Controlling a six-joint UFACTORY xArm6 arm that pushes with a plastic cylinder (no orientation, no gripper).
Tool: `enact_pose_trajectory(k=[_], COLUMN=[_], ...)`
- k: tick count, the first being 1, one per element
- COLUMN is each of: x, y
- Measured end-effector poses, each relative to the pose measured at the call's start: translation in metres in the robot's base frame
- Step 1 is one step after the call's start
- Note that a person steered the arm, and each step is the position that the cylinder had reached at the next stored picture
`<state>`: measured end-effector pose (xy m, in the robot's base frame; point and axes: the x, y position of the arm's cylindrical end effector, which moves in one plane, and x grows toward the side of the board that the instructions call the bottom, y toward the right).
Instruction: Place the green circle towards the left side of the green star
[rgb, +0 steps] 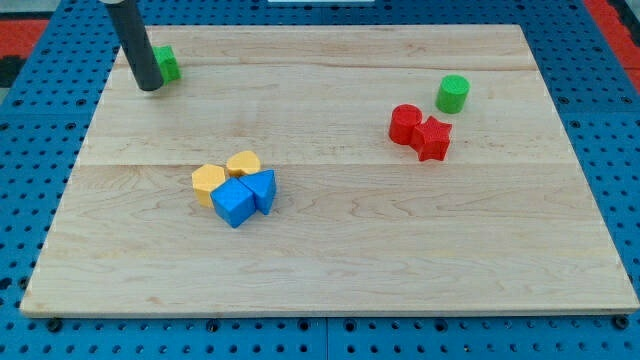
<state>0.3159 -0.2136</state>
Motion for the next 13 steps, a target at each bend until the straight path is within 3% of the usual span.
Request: enact_pose_trajectory(k=[3,5,7,8,9,10,11,12,13], x=[0.011,0.015,0.041,0.107,0.105,0.069,0.029,0.029,0.029], y=[0.184,0.230,0.419,0.385,0.446,0.503,0.522,0.423,0.375])
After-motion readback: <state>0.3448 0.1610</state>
